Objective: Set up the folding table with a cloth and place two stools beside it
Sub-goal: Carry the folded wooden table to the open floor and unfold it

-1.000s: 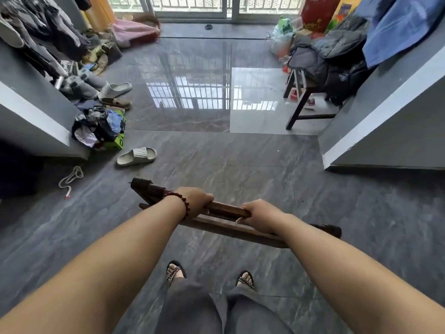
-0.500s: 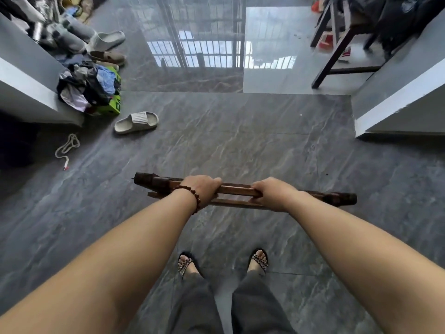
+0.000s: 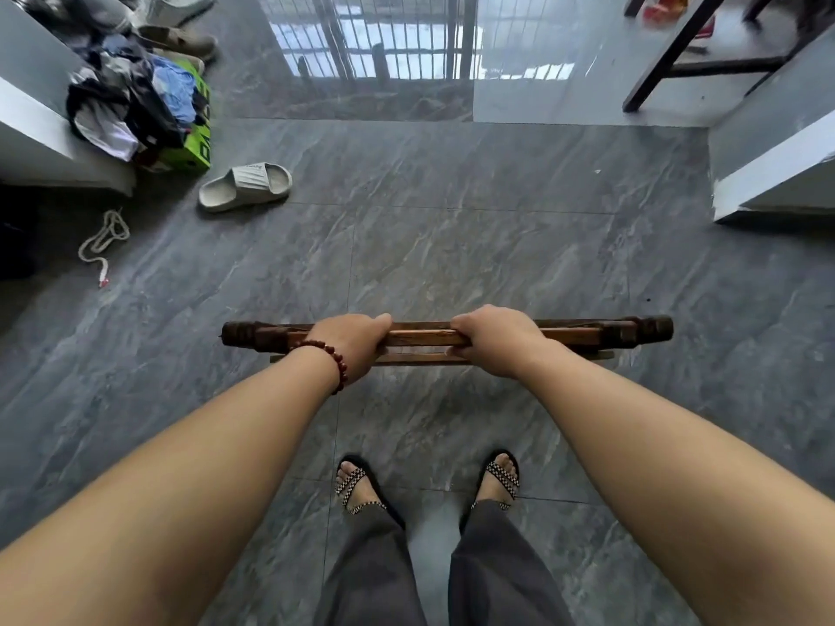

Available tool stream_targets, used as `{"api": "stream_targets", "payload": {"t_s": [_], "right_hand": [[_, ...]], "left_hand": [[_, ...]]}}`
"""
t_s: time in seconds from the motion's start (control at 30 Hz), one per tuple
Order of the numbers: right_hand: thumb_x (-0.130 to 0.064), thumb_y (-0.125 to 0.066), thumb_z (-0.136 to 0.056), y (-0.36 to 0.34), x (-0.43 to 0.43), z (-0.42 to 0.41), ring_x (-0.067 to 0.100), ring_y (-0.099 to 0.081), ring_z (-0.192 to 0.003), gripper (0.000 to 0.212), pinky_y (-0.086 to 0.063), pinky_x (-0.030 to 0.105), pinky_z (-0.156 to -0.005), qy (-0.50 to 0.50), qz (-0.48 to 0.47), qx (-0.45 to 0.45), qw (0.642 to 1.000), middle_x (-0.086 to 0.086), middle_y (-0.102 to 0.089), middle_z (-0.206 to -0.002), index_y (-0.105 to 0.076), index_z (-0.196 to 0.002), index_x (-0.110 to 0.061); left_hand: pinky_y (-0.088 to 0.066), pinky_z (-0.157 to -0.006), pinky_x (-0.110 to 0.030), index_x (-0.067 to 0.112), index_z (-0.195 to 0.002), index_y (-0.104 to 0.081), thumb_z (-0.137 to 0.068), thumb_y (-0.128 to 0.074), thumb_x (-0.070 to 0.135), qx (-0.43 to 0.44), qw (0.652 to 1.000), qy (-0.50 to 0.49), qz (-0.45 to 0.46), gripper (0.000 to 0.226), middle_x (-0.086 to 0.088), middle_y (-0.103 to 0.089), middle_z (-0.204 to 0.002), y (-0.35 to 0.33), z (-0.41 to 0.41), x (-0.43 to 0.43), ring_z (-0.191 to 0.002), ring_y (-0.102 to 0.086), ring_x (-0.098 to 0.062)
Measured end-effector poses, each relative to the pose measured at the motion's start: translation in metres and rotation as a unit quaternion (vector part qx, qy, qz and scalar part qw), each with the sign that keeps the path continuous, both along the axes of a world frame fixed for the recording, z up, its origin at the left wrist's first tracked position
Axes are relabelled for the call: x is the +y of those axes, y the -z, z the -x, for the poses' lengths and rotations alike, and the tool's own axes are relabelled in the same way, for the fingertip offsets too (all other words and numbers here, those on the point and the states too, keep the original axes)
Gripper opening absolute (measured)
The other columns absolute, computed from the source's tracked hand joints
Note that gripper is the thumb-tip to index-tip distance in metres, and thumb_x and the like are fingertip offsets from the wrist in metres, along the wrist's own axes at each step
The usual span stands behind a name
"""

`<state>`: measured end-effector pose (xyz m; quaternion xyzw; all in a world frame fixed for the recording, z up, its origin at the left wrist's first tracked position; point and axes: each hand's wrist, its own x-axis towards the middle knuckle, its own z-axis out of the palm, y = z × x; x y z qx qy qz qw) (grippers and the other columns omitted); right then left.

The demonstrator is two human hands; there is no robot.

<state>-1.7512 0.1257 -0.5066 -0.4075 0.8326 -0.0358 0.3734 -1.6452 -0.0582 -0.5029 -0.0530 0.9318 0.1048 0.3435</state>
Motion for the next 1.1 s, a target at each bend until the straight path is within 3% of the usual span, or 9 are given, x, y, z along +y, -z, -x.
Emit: {"api": "stream_targets", "payload": {"t_s": [0.17, 0.3, 0.37, 0.47, 0.67, 0.8, 0.97, 1.1], "right_hand": [[-0.041, -0.055, -0.087, 0.0, 0.0, -0.002, 0.029, -0.062, -0.094, 0.019, -0.04, 0.031, -0.068, 0.0, -0.002, 0.015, 1.0, 0.004, -0.065, -0.1, -0.062, -0.098, -0.027], [-0.043, -0.055, -0.082, 0.0, -0.001, -0.013, 0.027, -0.06, -0.081, 0.016, -0.043, 0.031, -0.068, 0.015, -0.04, 0.011, 0.999, 0.002, -0.065, -0.095, -0.063, -0.087, -0.031], [-0.046, -0.054, -0.081, 0.004, 0.001, -0.021, 0.024, -0.055, -0.072, 0.017, -0.043, 0.03, -0.065, 0.022, -0.061, 0.013, 0.998, -0.001, -0.064, -0.087, -0.062, -0.082, -0.03], [-0.044, -0.056, -0.079, 0.011, 0.004, -0.032, 0.024, -0.057, -0.073, 0.024, -0.046, 0.032, -0.066, 0.035, -0.068, 0.031, 0.997, -0.003, -0.061, -0.083, -0.067, -0.09, -0.026], [-0.04, -0.054, -0.079, 0.014, 0.004, -0.034, 0.021, -0.05, -0.057, 0.019, -0.04, 0.028, -0.054, 0.057, -0.015, 0.113, 0.992, -0.007, -0.051, -0.063, -0.067, -0.081, -0.025], [-0.041, -0.056, -0.078, 0.018, -0.001, -0.031, 0.024, -0.059, -0.067, 0.018, -0.036, 0.028, -0.057, 0.073, 0.009, 0.177, 0.981, -0.003, -0.065, -0.078, -0.066, -0.082, -0.027], [-0.04, -0.055, -0.082, 0.025, -0.006, -0.028, 0.019, -0.044, -0.055, 0.018, -0.029, 0.025, -0.055, 0.103, 0.055, 0.264, 0.957, -0.005, -0.064, -0.071, -0.055, -0.068, -0.028], [-0.033, -0.064, -0.077, 0.029, -0.005, -0.034, 0.022, -0.05, -0.051, 0.016, -0.027, 0.023, -0.053, 0.111, 0.106, 0.333, 0.93, -0.001, -0.064, -0.063, -0.064, -0.066, -0.02]], "left_hand": [[-0.045, -0.067, -0.034, 0.022, -0.092, -0.046, -0.088, -0.049, 0.031, -0.042, 0.998, -0.048, 0.001, 0.01, 0.003, -0.05, -0.082, -0.001, 0.008, 0.006, -0.076, -0.053, -0.022], [-0.049, -0.072, -0.032, 0.017, -0.094, -0.061, -0.083, -0.051, 0.04, -0.106, 0.992, -0.06, 0.022, 0.027, -0.003, -0.06, -0.093, 0.004, 0.013, 0.02, -0.085, -0.059, -0.025], [-0.048, -0.069, -0.032, 0.019, -0.092, -0.062, -0.082, -0.051, 0.038, -0.088, 0.995, -0.033, 0.017, 0.024, -0.004, -0.063, -0.095, 0.009, 0.006, 0.024, -0.082, -0.06, -0.024], [-0.048, -0.064, -0.03, 0.023, -0.082, -0.065, -0.079, -0.052, 0.037, -0.044, 0.999, -0.02, 0.001, 0.02, -0.001, -0.065, -0.084, 0.016, -0.007, 0.024, -0.07, -0.057, -0.021], [-0.043, -0.056, -0.027, 0.028, -0.068, -0.055, -0.081, -0.051, 0.038, 0.027, 0.999, -0.038, -0.003, 0.016, 0.009, -0.052, -0.066, 0.022, -0.007, 0.021, -0.061, -0.052, -0.016], [-0.039, -0.057, -0.026, 0.028, -0.077, -0.062, -0.079, -0.053, 0.039, 0.076, 0.996, -0.029, 0.023, 0.015, 0.009, -0.048, -0.068, 0.023, 0.001, 0.015, -0.062, -0.049, -0.017], [-0.035, -0.054, -0.028, 0.029, -0.071, -0.052, -0.082, -0.05, 0.04, 0.137, 0.989, -0.029, 0.056, 0.016, 0.008, -0.05, -0.069, 0.028, 0.008, 0.01, -0.061, -0.047, -0.016], [-0.033, -0.056, -0.03, 0.027, -0.074, -0.056, -0.083, -0.05, 0.04, 0.18, 0.981, -0.033, 0.069, 0.017, 0.004, -0.059, -0.078, 0.03, 0.005, 0.012, -0.064, -0.045, -0.019]]}}
